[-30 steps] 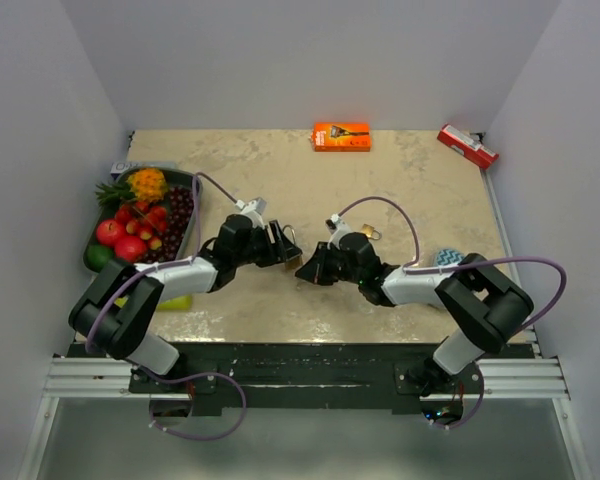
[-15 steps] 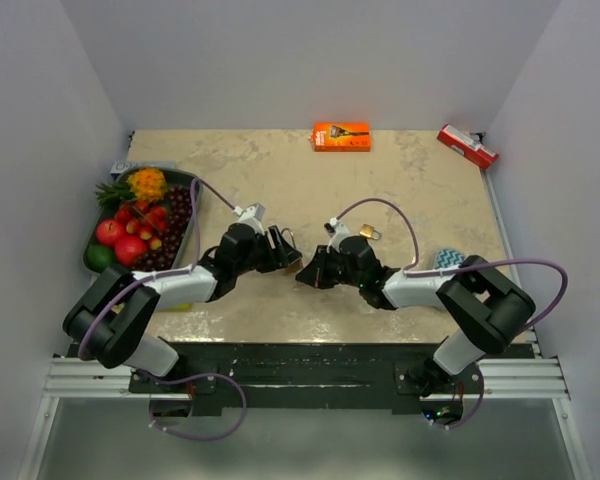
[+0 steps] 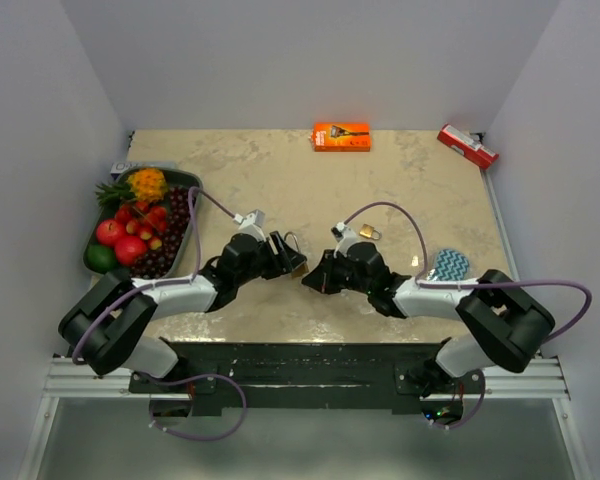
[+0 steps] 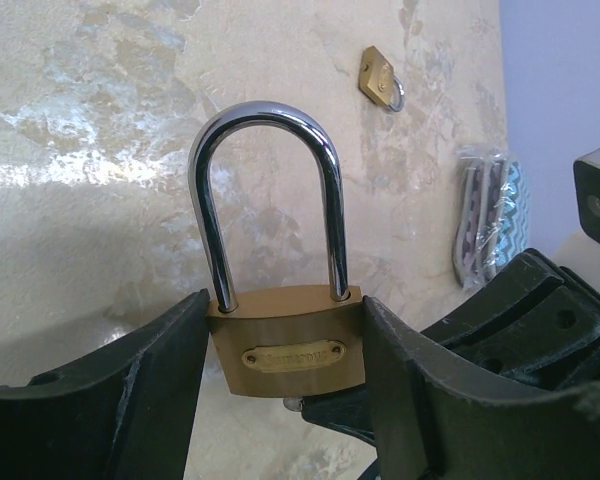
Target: Unlock with the key
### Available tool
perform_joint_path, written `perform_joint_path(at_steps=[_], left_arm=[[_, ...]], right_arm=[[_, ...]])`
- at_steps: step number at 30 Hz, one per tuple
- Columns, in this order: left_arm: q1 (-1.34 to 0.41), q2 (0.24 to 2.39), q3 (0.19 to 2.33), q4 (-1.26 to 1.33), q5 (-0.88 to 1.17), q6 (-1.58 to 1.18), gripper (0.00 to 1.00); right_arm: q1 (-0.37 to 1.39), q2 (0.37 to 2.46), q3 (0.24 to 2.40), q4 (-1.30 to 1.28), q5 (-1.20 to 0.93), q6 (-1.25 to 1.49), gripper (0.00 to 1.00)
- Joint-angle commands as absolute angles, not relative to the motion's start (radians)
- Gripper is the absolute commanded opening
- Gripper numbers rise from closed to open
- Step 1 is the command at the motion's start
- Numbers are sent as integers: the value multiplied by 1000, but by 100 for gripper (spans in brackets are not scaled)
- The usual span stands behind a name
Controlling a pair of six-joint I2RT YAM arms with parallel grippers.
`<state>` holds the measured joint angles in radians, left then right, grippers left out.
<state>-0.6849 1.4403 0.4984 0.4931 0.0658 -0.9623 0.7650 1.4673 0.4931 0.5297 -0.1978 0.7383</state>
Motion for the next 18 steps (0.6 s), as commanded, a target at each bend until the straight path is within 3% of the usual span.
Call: perform_joint_path(at_steps=[1, 18], left_arm=[[-735, 1376, 479, 581, 163, -1026, 0], [-750, 1356, 472, 606, 153, -1051, 0]], right_arm=[[749, 1379, 493, 637, -45, 707, 0], [756, 1342, 465, 657, -26, 681, 0]])
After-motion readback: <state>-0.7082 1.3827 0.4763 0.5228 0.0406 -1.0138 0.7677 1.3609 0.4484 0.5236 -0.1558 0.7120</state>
